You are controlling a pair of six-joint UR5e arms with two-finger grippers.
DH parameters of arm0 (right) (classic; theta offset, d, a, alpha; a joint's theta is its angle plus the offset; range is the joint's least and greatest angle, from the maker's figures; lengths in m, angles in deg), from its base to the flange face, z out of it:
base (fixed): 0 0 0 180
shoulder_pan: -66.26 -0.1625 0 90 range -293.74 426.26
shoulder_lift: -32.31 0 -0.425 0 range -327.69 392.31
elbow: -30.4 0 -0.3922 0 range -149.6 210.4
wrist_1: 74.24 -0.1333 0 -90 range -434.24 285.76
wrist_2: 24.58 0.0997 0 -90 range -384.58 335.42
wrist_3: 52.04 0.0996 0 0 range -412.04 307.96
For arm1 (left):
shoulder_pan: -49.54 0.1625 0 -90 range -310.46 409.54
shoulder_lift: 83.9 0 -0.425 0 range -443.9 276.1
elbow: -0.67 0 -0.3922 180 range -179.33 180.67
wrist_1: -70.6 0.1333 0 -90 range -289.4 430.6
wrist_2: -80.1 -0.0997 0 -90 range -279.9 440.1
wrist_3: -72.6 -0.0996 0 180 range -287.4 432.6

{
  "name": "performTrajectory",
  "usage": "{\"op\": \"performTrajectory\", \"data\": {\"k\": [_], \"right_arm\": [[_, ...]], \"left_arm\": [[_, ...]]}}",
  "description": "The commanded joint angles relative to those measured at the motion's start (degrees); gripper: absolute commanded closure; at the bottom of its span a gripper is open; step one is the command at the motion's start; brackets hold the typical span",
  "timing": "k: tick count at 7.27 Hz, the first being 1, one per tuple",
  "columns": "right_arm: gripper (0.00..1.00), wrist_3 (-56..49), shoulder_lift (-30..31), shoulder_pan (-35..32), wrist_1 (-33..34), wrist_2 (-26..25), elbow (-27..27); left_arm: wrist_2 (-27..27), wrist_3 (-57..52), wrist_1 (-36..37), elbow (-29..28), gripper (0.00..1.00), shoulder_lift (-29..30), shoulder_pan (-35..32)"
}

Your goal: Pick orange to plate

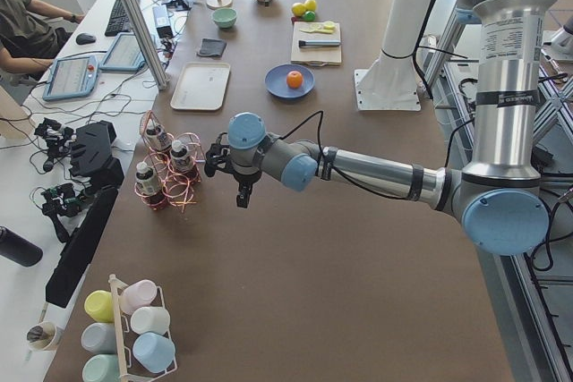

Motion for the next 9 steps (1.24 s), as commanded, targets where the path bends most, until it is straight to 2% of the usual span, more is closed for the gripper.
{"op": "performTrajectory", "data": {"k": [1, 2, 3, 4, 6, 9], "right_arm": [[0.0, -21.0, 12.1, -11.1, 0.0, 2.5, 0.3], [0.0, -27.7, 16.0, -14.5, 0.1, 2.5, 0.6], [0.0, -34.3, 17.1, -19.0, 0.1, 2.5, 3.2], [0.0, -39.5, 16.7, -21.6, 0.1, 2.9, 7.0], [0.0, -40.9, 16.7, -22.2, 0.1, 3.0, 8.0], [0.0, -40.4, 16.1, -22.2, 0.0, 2.7, 8.0]], "left_arm": [[2.3, -18.5, 8.9, -0.3, 0.1, -4.3, -7.2], [1.8, -19.9, 12.1, 0.0, 0.1, -4.4, -7.3], [1.3, -20.4, 12.3, -1.4, 0.09, -4.2, -7.3], [-0.4, -20.5, 11.9, -1.8, 0.03, -4.3, -7.5], [-3.3, -20.5, 12.2, -2.1, 0.03, -4.4, -9.7], [-3.8, -20.5, 11.6, -1.8, 0.03, -4.7, -9.8]]}}
